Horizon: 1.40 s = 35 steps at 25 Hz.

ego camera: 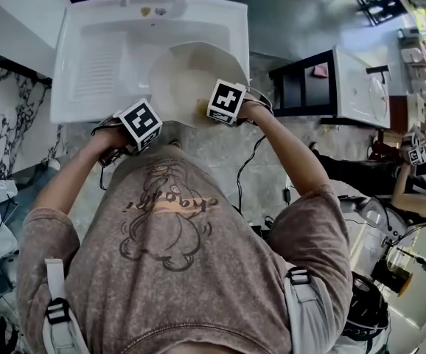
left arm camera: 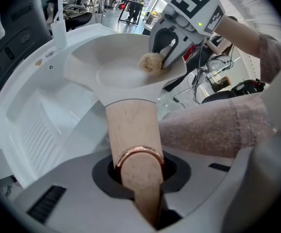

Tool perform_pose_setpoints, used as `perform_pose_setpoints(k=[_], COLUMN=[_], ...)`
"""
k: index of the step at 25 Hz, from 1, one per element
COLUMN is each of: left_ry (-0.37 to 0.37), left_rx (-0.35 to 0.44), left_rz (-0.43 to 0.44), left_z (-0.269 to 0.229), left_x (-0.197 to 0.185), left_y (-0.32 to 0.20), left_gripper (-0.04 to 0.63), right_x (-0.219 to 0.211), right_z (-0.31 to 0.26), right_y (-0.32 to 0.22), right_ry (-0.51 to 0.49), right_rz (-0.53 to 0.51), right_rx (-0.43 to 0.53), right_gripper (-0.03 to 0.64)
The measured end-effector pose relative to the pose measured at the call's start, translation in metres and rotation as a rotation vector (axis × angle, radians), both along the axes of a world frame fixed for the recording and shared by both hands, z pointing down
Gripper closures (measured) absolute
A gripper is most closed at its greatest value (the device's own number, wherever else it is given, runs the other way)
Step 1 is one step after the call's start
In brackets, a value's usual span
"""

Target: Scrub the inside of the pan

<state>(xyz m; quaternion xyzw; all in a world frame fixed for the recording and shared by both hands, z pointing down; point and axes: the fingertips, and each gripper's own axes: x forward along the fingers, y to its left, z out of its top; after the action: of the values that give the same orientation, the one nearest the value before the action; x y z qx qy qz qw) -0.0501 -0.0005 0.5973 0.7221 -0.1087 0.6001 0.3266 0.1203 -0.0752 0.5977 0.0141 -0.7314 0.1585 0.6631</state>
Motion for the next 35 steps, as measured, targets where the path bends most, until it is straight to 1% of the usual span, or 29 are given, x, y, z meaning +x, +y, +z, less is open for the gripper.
perform_pose_setpoints(k=[10,15,21,27,35], left_ry=[0.001,0.007,0.0,0.01,0.007], left_rx=[-0.009,-0.009,-0.012,-0.016,-0.016], left_rz=[-0.003,-0.005,-0.001,-0.002,0.018], left_z=[0.002,0.0,-0.001,-0.001,-0.001], left_x=[0.001,0.0,-0.001,0.001,0.001], left_y=[0.003,0.003,0.004,0.006,0.007], left_gripper=[0.514,0.514,0.514,0.512,0.505], right_x=[-0.041,-0.063,-0.081,-0.098,-0.11], right_z=[0.02,0.025,0.027,0.033,0.039], right_y=[0.01,0.009,0.002,-0.01,-0.026], right_ry=[-0.045,-0.065,-0.093,-0.122,-0.116], right_rz=[-0.048,-0.062,-0.039,0.004,0.025], right_rx=[-0.039,-0.039,-0.042,-0.036,-0.008], right_gripper=[0.465,0.465,0.465,0.466,0.466])
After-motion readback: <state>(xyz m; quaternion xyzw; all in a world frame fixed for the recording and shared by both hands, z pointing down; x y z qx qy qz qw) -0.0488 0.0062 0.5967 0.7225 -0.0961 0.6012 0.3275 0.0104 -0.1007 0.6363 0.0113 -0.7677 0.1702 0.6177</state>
